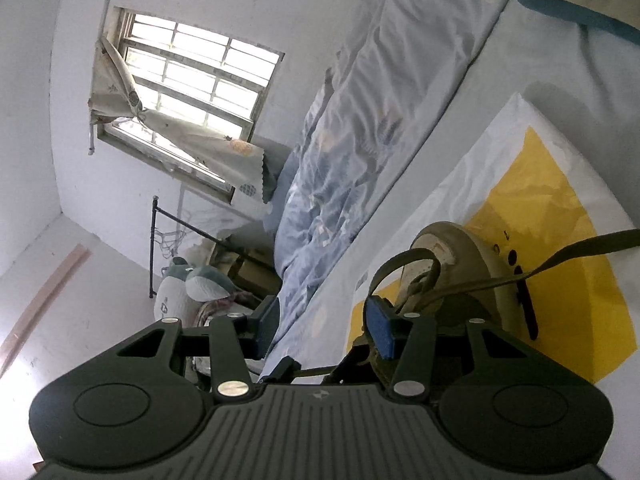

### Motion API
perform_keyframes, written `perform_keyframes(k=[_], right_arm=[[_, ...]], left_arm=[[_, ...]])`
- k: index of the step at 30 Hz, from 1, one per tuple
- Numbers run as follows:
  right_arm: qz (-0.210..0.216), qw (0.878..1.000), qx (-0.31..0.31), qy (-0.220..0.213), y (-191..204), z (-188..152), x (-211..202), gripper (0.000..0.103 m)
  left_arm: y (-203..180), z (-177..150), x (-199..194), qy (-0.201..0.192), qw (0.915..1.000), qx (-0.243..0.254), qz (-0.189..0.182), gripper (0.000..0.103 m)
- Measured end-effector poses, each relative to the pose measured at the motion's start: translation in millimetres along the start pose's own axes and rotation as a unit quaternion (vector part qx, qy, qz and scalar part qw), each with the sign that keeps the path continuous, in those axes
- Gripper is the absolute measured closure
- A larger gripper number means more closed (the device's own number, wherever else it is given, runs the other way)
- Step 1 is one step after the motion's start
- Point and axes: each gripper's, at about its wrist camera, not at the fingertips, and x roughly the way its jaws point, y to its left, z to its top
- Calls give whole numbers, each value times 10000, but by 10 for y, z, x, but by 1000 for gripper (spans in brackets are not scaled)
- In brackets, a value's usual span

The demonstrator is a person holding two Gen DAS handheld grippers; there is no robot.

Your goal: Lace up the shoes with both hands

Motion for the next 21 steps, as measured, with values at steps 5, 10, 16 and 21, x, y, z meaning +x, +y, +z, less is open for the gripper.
perform_keyframes(k=[5,10,16,21], right_arm=[[36,10000,16,20,7,-25,58,52],[33,10000,37,-10,6,-45,84,52],[33,10000,43,-28,5,-55,86,52],[43,10000,49,-36,6,-56,78,51]], left_arm=[[36,81,-95,-138,9999,-42,64,103],[57,172,-189,-351,9993,-63,87,103],[79,262,-289,-567,9983,-78,81,103],[108,345,-391,-823,9965,-124,116,103]])
